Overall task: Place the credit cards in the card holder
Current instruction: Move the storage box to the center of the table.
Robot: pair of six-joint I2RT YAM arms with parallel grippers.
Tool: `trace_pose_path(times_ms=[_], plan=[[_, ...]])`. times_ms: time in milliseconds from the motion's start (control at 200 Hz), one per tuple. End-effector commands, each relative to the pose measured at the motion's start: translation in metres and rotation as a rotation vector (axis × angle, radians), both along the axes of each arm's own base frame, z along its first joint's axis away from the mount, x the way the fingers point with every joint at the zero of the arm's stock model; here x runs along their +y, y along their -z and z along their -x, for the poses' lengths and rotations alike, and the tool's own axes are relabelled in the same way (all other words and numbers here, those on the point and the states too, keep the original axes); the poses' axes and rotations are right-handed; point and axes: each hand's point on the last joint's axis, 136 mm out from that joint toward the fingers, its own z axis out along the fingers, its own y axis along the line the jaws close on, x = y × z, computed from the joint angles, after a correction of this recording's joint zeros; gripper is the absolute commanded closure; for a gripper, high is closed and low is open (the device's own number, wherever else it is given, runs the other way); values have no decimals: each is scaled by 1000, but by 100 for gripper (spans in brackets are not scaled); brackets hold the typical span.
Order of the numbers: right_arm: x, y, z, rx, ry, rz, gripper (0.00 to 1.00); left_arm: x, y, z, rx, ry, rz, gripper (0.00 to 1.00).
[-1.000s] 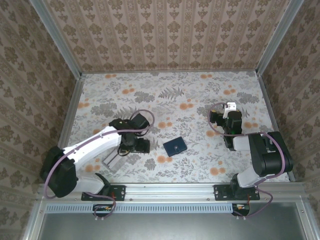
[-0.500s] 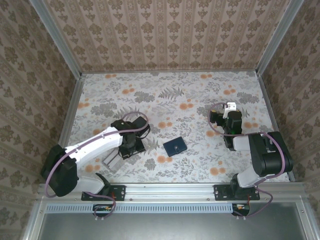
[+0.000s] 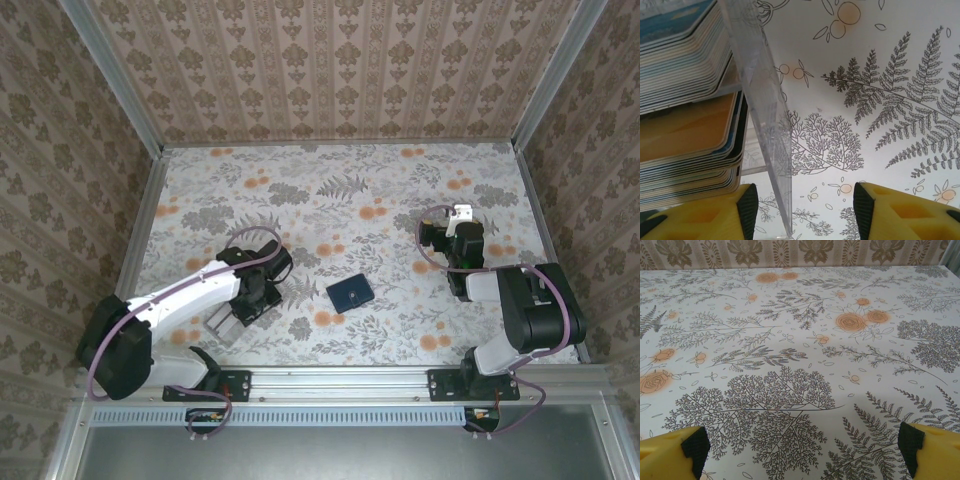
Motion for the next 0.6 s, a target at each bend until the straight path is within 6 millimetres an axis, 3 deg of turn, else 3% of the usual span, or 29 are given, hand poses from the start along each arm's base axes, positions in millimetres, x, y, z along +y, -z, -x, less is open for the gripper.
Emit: trace_pose_path(times_ms=[0, 125, 270, 440, 595], plan=[[2, -10, -3, -27, -11, -9, 0, 4, 7, 1, 8, -24, -16, 51], [3, -10, -4, -27, -12, -9, 0, 8, 0, -6, 0, 35, -75, 64], [3, -10, -3, -28, -12, -9, 0, -4, -2, -14, -4, 95, -55, 70], [3, -10, -3, -28, -12, -9, 0, -15, 0, -16, -1, 75, -12, 92], [3, -10, -4, -28, -12, -8, 0, -27, -13, -33, -48, 152, -30, 95]])
